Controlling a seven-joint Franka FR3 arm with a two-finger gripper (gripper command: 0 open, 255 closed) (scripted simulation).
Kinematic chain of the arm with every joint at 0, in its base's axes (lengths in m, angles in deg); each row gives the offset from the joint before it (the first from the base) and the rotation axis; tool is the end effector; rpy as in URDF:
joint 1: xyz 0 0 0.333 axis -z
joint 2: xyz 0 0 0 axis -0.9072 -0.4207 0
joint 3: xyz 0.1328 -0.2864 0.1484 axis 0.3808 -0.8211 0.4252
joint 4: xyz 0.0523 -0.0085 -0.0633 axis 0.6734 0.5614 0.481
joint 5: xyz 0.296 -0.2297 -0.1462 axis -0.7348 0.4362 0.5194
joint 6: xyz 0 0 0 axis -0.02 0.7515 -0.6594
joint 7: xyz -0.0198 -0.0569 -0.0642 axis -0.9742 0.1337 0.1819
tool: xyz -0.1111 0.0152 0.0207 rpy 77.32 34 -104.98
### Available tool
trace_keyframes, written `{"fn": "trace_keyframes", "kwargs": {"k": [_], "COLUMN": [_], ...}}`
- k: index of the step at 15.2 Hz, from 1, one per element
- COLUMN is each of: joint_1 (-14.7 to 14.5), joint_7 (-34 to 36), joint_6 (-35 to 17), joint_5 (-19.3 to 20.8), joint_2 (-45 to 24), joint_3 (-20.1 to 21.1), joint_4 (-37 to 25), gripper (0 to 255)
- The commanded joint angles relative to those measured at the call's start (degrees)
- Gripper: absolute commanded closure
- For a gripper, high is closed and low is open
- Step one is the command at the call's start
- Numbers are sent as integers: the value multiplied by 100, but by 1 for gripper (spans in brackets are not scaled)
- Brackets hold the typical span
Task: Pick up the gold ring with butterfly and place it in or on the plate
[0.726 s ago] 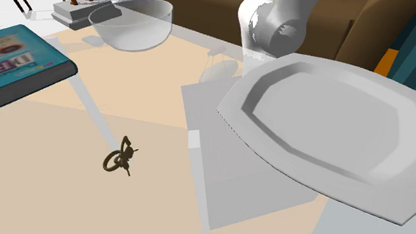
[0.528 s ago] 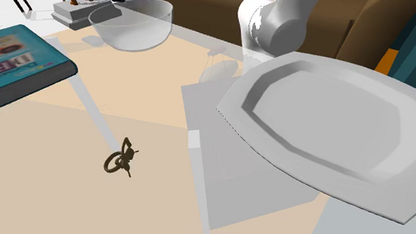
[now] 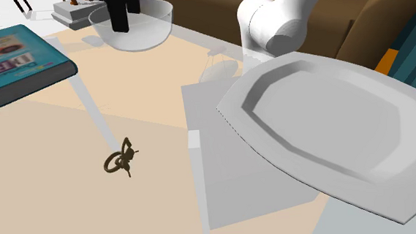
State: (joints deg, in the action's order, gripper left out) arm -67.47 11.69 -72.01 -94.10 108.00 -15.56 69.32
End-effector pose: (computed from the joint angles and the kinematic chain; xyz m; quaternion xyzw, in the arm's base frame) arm 0.3020 0.1504 0.6053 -0.9925 0.0923 -0.0799 0.0107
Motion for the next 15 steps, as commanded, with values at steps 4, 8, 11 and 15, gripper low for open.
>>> {"fn": "trace_keyframes", "kwargs": {"k": [4, 8, 11, 15], "joint_1": [40, 194, 405, 847], "joint_7": [1060, 1950, 2659, 3710], "joint_6": [-276, -468, -581, -656], "joint_5": [-99, -39, 130, 605], "joint_2": [-349, -801, -1244, -2009], "joint_3": [893, 1675, 2316, 3312], "joint_4": [-250, -621, -998, -1637], "gripper": [0, 0, 0, 0]}}
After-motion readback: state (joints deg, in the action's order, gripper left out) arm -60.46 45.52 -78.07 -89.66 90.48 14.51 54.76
